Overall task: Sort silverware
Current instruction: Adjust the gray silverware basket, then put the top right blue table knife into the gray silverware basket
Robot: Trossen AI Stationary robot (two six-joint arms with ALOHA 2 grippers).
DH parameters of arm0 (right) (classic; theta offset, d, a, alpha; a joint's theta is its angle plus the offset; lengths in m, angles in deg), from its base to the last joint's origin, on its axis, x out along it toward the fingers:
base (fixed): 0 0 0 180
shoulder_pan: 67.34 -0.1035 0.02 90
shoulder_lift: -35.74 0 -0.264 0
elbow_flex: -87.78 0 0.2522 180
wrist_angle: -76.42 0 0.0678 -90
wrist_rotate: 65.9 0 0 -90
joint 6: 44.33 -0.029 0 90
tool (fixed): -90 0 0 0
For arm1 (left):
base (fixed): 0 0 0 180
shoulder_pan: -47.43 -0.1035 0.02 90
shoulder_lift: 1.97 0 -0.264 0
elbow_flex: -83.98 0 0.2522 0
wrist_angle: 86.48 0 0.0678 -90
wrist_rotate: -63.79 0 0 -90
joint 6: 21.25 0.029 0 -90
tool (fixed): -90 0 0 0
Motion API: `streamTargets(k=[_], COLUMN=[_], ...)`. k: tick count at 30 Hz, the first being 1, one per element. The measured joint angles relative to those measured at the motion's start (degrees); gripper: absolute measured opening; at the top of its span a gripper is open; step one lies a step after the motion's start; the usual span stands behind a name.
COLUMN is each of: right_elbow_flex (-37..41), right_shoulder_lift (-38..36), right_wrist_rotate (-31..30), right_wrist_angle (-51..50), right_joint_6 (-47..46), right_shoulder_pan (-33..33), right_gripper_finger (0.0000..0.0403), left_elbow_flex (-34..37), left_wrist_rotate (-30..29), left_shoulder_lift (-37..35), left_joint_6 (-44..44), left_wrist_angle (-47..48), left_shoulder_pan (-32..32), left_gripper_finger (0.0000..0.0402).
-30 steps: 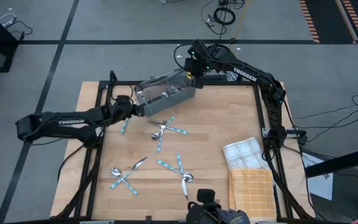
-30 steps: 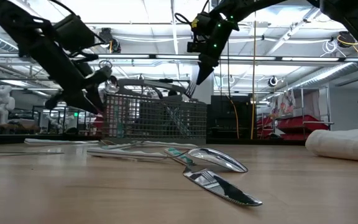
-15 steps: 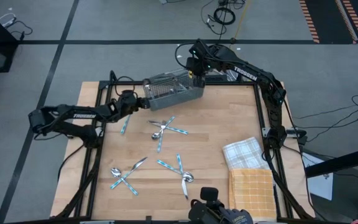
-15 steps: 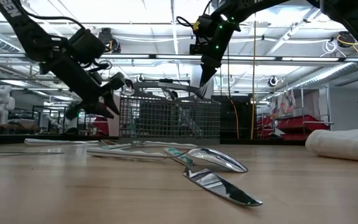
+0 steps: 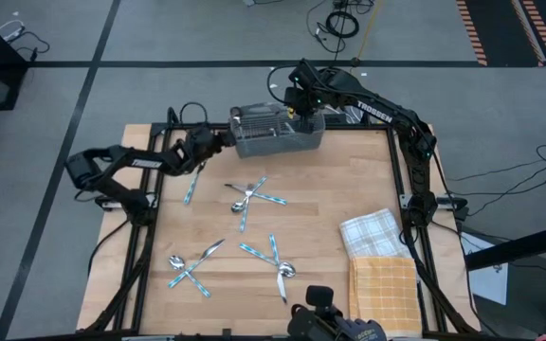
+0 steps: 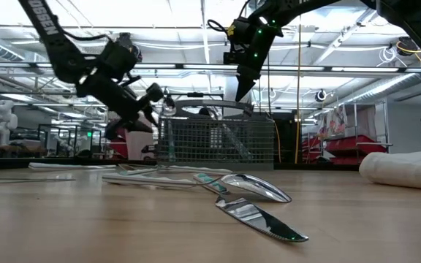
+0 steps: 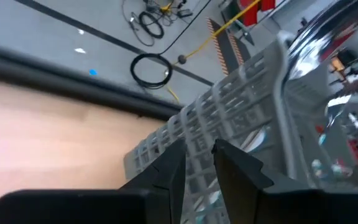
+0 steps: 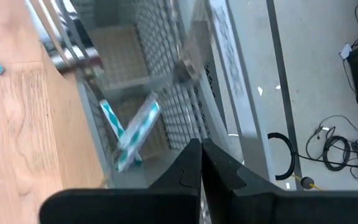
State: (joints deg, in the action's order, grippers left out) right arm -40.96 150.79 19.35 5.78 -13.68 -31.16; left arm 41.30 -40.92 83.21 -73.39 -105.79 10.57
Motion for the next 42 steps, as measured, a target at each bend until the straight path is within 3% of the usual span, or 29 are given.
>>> streamTargets(k=[8,19,22,25,28,30,36,40,42], right_elbow_flex=[0.0,0.0,-0.01,-0.1,-0.15,-0.15,1.37,6.66,9.9], right_shoulder_lift=[-2.14,-10.61,-14.39,-18.07,-20.57,-21.29,-21.18,-21.07,-21.07], right_wrist_rotate=[-0.06,0.4,4.25,14.75,27.23,32.01,30.32,27.71,23.47], right_wrist_angle=[0.0,0.76,0.33,-1.92,-5.69,-9.12,-18.23,-15.74,-10.33], right_joint_6=[-0.24,-1.95,-1.75,-5.23,-9.85,-13.1,-15.64,-17.49,-18.66], right_shoulder_pan=[-0.28,-1.29,-1.92,-2.06,-2.36,-3.49,-12.07,-20.67,-24.57], right_gripper_finger=[0.0,0.0,0.0,0.0,0.0,0.0002,0.0034,0.0081,0.0107], left_elbow_flex=[-9.64,-10.52,-10.54,-10.54,-10.54,-10.53,-10.52,-10.52,-10.52], left_wrist_rotate=[8.6,10.84,11.81,13.69,20.25,26.29,41.18,44.33,44.74], left_shoulder_lift=[6.51,2.4,-1.59,-6.47,-12.57,-17.32,-33.46,-44.33,-49.29], left_joint_6=[6.43,8.17,10.08,12.92,13.67,13.66,11.31,5.62,2.73], left_wrist_angle=[0.72,5.71,7.79,13.12,20.1,25.31,38.31,41.74,41.68], left_shoulder_pan=[-1.91,-2.72,-2.8,-2.84,-2.82,-2.47,2.87,9.1,12.06], left_gripper_finger=[0.0095,0.0095,0.0095,0.0095,0.0095,0.0095,0.0095,0.0095,0.0095])
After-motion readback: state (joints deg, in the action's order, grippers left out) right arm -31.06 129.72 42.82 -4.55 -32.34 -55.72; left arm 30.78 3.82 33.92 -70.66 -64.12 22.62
